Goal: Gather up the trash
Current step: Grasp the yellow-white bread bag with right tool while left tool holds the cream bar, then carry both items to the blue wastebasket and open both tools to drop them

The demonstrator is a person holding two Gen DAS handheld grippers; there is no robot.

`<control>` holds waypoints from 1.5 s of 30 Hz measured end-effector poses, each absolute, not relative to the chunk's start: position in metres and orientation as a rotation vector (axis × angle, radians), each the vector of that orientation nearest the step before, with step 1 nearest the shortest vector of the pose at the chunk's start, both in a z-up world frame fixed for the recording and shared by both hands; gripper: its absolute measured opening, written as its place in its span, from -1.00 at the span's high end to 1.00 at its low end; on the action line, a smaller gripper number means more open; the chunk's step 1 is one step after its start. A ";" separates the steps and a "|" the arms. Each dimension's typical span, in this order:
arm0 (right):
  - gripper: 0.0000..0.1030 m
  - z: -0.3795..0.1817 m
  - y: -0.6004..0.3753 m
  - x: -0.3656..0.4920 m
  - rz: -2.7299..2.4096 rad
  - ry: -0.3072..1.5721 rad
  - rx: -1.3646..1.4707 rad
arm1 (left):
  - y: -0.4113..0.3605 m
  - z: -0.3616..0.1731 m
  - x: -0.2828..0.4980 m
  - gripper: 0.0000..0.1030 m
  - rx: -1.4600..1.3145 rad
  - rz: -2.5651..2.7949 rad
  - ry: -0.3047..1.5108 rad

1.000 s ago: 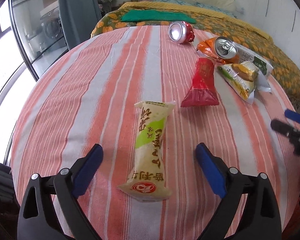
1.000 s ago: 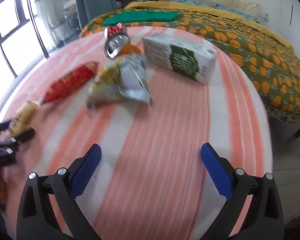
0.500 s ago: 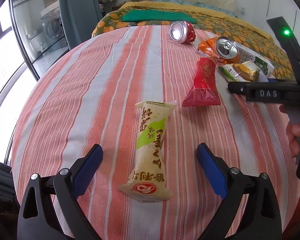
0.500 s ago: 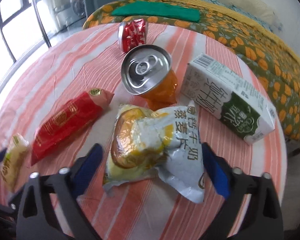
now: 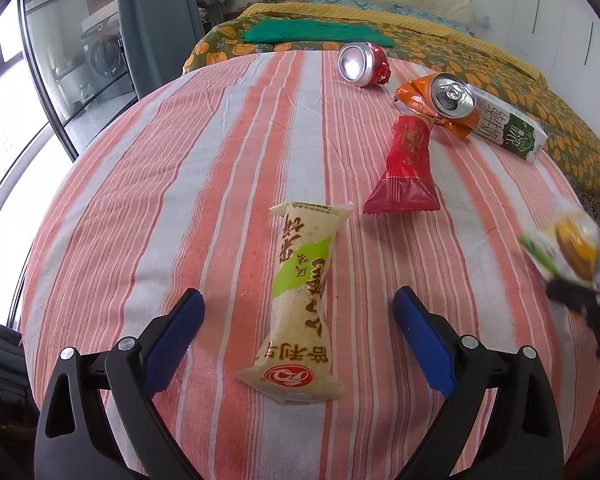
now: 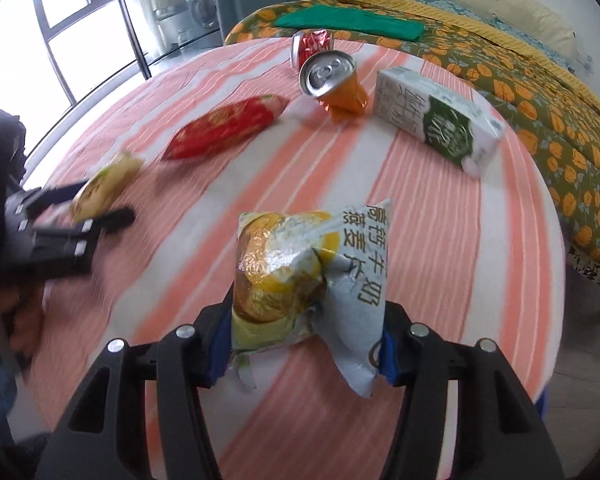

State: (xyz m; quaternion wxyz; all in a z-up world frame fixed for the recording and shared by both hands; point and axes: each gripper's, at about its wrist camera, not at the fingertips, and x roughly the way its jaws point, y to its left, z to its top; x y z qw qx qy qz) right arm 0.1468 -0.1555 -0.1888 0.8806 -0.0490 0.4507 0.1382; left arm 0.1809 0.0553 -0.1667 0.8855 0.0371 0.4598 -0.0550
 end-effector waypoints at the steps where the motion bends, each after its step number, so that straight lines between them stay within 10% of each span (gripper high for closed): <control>1: -0.20 -0.189 -0.158 0.140 0.287 0.938 -0.102 | 0.056 -0.167 0.181 -0.89 0.070 -0.142 0.964; 8: -0.71 -0.187 -0.186 0.120 0.275 0.939 -0.057 | 0.064 -0.164 0.170 -0.89 0.123 -0.287 0.978; 17: -0.75 -0.162 -0.179 0.121 0.296 0.903 -0.100 | 0.077 -0.147 0.170 -0.86 0.079 -0.308 0.978; 22: -0.74 -0.168 -0.174 0.132 0.275 0.948 -0.109 | 0.070 -0.148 0.184 -0.46 0.088 -0.285 1.006; 25: -0.12 -0.172 -0.174 0.137 0.265 0.971 -0.107 | 0.072 -0.150 0.190 -0.20 0.068 -0.277 1.026; 31: 0.12 -0.168 -0.181 0.133 0.261 0.957 -0.056 | 0.077 -0.153 0.185 0.62 0.079 -0.244 1.012; 45: 0.14 -0.149 -0.199 0.107 0.333 0.857 0.139 | 0.060 -0.133 0.135 0.68 -0.065 -0.313 0.960</control>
